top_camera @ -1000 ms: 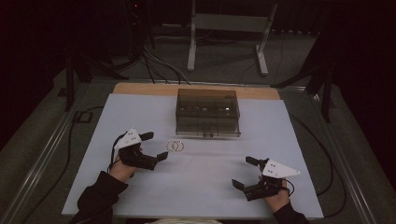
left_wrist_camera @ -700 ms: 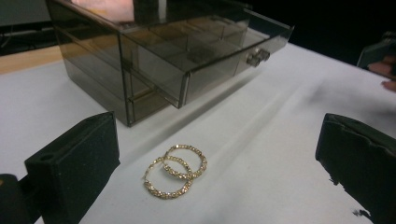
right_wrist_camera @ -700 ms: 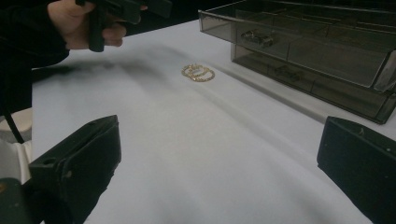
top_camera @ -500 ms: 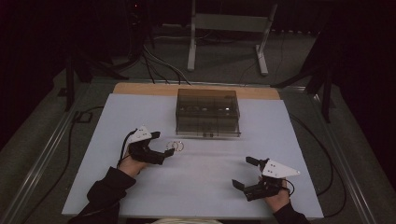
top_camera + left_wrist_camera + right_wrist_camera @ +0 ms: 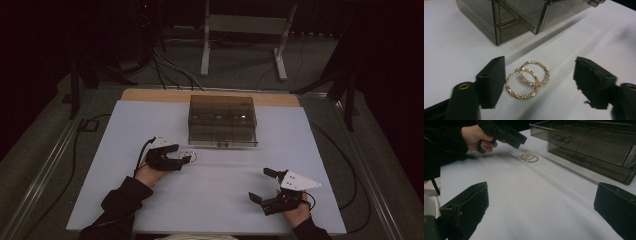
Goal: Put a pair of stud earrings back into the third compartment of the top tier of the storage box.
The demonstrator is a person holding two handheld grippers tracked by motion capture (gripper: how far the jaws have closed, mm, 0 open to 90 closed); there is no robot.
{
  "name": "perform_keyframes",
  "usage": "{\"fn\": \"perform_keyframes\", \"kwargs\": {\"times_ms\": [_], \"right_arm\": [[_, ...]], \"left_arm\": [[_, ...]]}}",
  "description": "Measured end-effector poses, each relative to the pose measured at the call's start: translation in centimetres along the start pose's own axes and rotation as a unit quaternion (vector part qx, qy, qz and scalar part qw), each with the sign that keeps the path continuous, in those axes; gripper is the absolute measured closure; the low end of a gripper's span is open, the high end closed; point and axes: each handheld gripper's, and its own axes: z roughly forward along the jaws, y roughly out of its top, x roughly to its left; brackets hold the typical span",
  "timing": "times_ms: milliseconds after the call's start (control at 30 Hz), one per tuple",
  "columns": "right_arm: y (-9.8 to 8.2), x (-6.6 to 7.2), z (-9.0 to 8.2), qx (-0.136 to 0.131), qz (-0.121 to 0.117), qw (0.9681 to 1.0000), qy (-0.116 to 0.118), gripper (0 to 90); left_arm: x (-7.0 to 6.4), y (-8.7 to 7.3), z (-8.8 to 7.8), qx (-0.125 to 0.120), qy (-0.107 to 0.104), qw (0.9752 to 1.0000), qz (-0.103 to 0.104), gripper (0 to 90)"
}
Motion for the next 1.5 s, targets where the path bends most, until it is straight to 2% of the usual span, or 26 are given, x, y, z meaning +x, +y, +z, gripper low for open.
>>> {"fn": "perform_keyframes", "kwargs": {"times_ms": [133,267,367,500,600,733,933,1000,1200,1500], "right_arm": [[0.0,0.0,0.0,0.001,0.001,1.0,0.0,0.0],[0.0,0.0,0.0,0.002,-0.001,1.0,-0.001,0.0],[0.0,0.0,0.0,0.002,-0.001,1.0,-0.001,0.0],[0.0,0.0,0.0,0.003,0.001,1.0,-0.001,0.0],[0.0,0.0,0.0,0.004,-0.001,1.0,-0.001,0.0],[0.0,0.0,0.1,0.005,0.002,1.0,-0.001,0.0],[0.0,0.0,0.0,0.007,0.0,1.0,-0.003,0.0],[0.0,0.0,0.0,0.008,-0.002,1.0,-0.003,0.0],[0.0,0.0,0.1,0.009,-0.003,1.0,-0.004,0.0],[0.0,0.0,0.0,0.009,-0.002,0.9999,-0.005,0.0]], "left_arm": [[0.1,0.1,0.4,0.004,0.003,0.9999,-0.015,43.8],[0.2,0.0,0.8,0.009,0.012,0.9997,-0.02,50.2],[0.3,-0.1,1.1,0.023,0.029,0.9989,-0.029,55.3],[0.7,-0.2,1.5,0.032,0.027,0.9979,-0.05,61.5],[0.6,-0.1,1.9,0.037,0.022,0.9981,-0.045,65.7],[0.6,0.0,2.3,0.043,0.024,0.9977,-0.048,70.8],[0.3,0.0,2.9,0.066,0.041,0.9961,-0.042,76.9],[0.1,0.0,3.0,0.069,0.048,0.9959,-0.034,77.9],[0.0,0.0,3.1,0.071,0.064,0.9948,-0.036,86.0],[-0.3,0.3,2.9,0.069,0.064,0.9951,-0.027,87.4]]}}
